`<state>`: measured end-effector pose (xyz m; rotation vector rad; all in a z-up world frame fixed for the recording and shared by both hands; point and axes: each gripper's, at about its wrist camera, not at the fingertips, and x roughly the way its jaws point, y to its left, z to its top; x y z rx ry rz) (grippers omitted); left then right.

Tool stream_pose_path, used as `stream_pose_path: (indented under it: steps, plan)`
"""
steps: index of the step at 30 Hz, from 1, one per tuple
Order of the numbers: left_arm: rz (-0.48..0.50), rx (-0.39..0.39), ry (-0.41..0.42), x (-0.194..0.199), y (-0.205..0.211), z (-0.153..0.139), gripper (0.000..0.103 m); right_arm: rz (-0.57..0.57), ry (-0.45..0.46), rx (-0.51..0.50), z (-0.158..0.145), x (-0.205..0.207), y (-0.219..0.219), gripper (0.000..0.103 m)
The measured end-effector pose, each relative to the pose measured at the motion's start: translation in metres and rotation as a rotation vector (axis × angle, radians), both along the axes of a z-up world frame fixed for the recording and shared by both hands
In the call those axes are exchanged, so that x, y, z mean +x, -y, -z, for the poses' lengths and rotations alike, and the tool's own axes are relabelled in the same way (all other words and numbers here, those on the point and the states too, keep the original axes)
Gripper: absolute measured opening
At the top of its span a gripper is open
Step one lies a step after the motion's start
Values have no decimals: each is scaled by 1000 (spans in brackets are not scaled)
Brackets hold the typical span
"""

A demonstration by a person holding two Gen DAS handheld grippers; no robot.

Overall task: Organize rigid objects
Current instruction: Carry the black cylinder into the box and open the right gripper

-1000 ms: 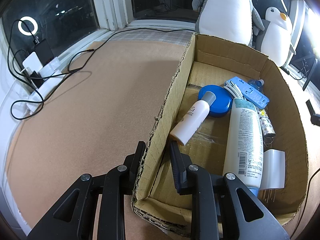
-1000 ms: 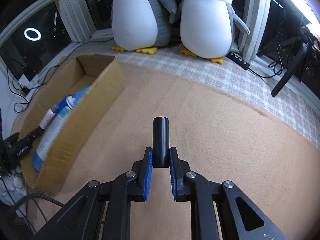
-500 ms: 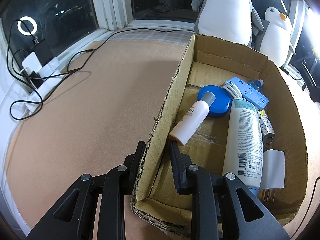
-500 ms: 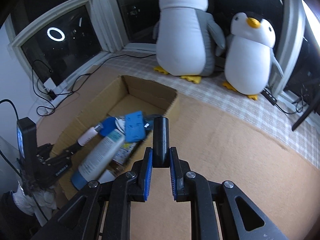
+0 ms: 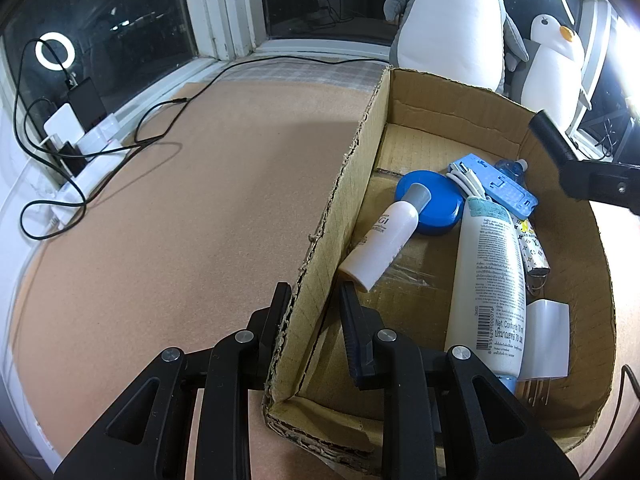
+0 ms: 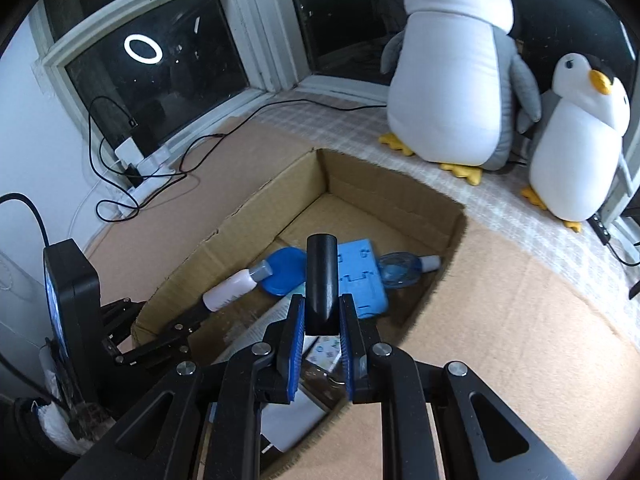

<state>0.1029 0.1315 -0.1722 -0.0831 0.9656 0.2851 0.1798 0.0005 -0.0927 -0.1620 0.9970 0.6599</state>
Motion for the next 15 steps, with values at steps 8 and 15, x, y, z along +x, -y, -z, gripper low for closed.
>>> stream_pose_path:
  steps: [8,15]
  plan:
    - [-1,-1,0,0,0,0,23,-6,-26,-8,9,3,-11,15]
    - [-2,-3,0,0,0,0,23,-13,-43,-27,18,3,-16,15]
